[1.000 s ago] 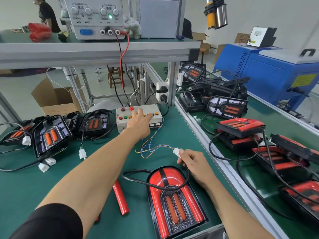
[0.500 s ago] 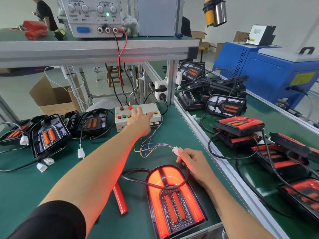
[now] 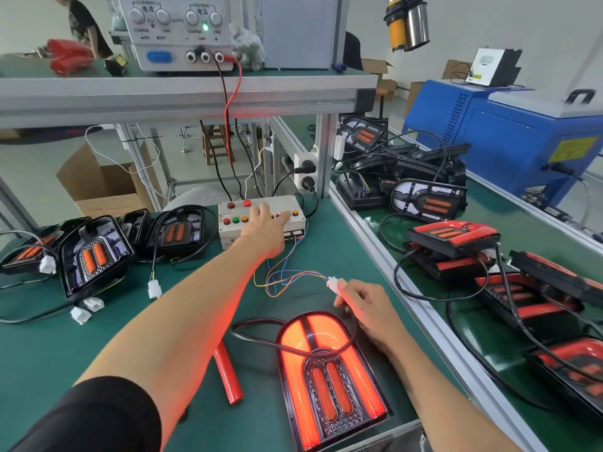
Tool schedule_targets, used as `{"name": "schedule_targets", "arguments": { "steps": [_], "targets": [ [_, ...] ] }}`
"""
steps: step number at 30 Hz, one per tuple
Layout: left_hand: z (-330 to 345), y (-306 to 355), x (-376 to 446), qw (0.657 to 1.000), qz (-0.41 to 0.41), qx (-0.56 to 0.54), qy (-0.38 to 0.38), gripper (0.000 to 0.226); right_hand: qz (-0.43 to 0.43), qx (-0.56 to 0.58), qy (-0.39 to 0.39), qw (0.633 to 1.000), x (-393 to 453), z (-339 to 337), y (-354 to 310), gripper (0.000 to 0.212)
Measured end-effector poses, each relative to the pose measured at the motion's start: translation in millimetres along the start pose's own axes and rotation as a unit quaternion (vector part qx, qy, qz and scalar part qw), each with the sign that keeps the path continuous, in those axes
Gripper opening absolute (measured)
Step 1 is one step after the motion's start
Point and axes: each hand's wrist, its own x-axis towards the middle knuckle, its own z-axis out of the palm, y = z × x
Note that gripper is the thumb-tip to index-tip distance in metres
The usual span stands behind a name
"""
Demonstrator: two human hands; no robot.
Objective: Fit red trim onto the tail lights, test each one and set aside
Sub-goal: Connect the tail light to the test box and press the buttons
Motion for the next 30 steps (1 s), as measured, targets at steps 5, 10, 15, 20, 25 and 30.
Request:
{"name": "schedule_targets", "arguments": {
  "steps": [5,10,15,20,25,30],
  "targets": [
    [2.5,-0.2,-0.5,1.0,0.0,0.004,0.004,0.079,0.002,-0.004,0.0,1.0,-1.1,-0.6,-0.9,0.054],
    [2.9,1.2,-1.3,1.0,-0.004,0.006,0.002,0.082,0.007,-0.001,0.0,1.0,1.0,-0.1,2.6,0.051],
    [1.9,1.8,-1.1,1.0,-0.004,-0.002,0.006,0.079,0.003,-0.002,0.001,1.0,2.9,0.2,6.7,0.051],
    [-2.7,3.6,-3.3,1.0,-0.004,0.003,0.005,0.073,-0.002,-0.004,0.004,1.0,1.6,0.0,3.8,0.05],
    [-4.0,2.4,-5.6,1.0,0.005,0.013,0.006,0.073,-0.008,-0.01,0.001,1.0,0.5,-0.7,1.7,0.05],
    [-5.6,3.4,-5.2,1.0,0.005,0.013,-0.002,0.074,-0.005,-0.004,0.001,1.0,1.2,-1.0,3.4,0.052]
  ]
}}
